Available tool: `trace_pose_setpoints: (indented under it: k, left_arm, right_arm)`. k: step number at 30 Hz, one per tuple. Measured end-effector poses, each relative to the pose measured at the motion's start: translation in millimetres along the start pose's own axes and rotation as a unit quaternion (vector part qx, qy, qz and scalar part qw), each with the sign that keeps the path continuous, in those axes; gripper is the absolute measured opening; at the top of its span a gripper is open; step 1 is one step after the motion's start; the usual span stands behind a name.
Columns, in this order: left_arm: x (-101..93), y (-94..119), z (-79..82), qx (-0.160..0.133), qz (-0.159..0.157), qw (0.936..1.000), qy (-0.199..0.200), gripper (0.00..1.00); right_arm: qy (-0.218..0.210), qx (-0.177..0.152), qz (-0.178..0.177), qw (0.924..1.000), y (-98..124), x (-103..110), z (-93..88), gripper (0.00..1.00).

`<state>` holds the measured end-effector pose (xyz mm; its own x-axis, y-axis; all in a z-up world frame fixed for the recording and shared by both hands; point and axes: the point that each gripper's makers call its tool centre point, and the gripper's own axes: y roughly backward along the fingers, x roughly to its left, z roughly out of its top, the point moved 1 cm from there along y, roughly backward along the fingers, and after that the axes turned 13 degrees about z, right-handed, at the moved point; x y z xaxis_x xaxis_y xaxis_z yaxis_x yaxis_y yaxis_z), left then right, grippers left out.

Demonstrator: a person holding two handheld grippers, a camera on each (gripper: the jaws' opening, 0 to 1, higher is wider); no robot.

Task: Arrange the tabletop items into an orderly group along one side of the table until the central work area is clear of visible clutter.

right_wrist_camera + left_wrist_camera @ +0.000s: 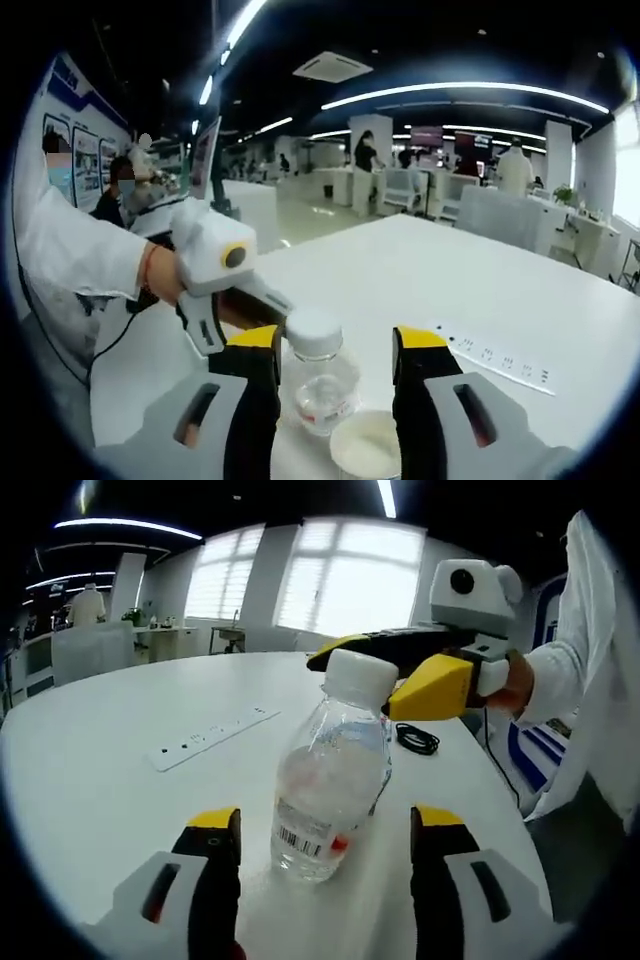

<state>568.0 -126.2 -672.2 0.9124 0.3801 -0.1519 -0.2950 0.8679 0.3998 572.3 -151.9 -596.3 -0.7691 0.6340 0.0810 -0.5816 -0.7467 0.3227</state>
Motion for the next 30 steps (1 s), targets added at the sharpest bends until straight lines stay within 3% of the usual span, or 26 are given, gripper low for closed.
trace_pose_setpoints:
  k: [21, 30]
  left_arm:
    - [-14.0, 34, 16.9, 0.000, 0.052, 0.9986, 0.008, 0.83]
    - [-25.7, 50, 23.6, -0.001, 0.076, 0.9971, 0.006, 0.85]
  right_arm:
    - [-0.018, 0.002, -0.027, 0.9995, 51, -7, -12.0, 0.69]
    - [-0.016, 0.004, -0.043, 0.9989, 81, -8, -16.4, 0.73]
